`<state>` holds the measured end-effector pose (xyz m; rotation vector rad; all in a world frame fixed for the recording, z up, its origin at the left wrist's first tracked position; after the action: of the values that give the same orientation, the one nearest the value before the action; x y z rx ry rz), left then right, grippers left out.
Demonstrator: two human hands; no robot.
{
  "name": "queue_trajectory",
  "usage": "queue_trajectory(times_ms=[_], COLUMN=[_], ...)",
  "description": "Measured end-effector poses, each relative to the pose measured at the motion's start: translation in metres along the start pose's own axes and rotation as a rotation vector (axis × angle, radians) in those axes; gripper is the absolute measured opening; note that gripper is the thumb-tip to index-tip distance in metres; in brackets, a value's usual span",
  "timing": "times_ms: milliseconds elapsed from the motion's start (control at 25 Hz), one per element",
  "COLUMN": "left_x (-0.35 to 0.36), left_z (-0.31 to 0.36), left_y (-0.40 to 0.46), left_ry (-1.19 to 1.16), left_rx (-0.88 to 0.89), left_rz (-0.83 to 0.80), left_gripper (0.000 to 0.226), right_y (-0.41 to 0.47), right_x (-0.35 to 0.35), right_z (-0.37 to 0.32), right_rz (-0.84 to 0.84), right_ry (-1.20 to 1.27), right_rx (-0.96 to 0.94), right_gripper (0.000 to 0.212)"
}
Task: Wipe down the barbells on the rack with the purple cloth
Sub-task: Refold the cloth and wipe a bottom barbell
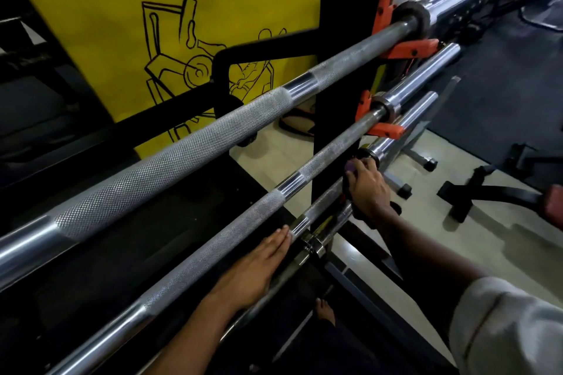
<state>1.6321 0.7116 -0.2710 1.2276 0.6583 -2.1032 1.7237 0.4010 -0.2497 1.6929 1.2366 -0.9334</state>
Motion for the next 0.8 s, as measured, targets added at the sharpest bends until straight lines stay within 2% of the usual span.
queue_trajectory(times_ms=[40,80,160,240,320,360,400,520,600,680,800], left_x=[0.000,0.000,0.001,0.001,0.001,0.002,0.001,-0.002,-0.003,-0.004,-0.004], left_z=[0.000,0.000,-0.001,-0.001,-0.001,-0.001,0.000,0.003,0.006,0.006,0.005], left_y=[0.000,0.000,0.001,0.002,0.002,0.001,0.001,0.001,0.000,0.001,0.002], left_ry=[-0.004,-0.006,-0.005,-0.005,-0.002,0.007,0.016,0.037,0.044,0.045,0.068], left_rx=[0.000,-0.001,-0.004,-0.011,-0.016,-0.022,-0.031,-0.049,-0.055,-0.072,-0.076], left_rz=[-0.002,-0.004,-0.006,-0.005,-0.022,-0.035,-0.046,-0.073,-0.091,-0.097,-0.112], left_gripper=[0.094,0.094,0.094,0.093,0.090,0.090,0.090,0.092,0.094,0.097,0.099], right_y=[-0.009,-0.022,-0.066,-0.110,-0.124,-0.114,-0.098,-0.042,-0.026,-0.031,-0.060], right_x=[0.000,0.000,0.012,0.033,0.049,0.051,0.052,0.053,0.064,0.076,0.097], right_z=[-0.001,-0.001,0.006,0.012,0.006,0.000,-0.003,-0.014,-0.015,-0.021,-0.070], right_rz=[0.034,0.091,0.214,0.243,0.314,0.388,0.441,0.503,0.482,0.436,0.337], right_ry=[0.152,0.421,1.007,1.312,1.671,1.806,1.858,1.787,1.747,1.660,1.830], right_rx=[0.061,0.182,0.570,0.906,1.072,1.081,1.071,0.994,1.013,1.022,1.071], right_gripper=[0.035,0.032,0.024,0.023,0.021,0.022,0.025,0.040,0.053,0.058,0.054])
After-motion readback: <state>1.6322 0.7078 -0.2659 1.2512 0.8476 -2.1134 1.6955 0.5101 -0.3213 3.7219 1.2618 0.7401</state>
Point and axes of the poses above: each hand's wrist, its own y-axis towards the middle knuckle, its own x-axis out of the palm, z = x × y, the point moved 6 cm from there along y, towards the middle knuckle, and after that the axes turned 10 degrees about -x, right-handed, at the moved point
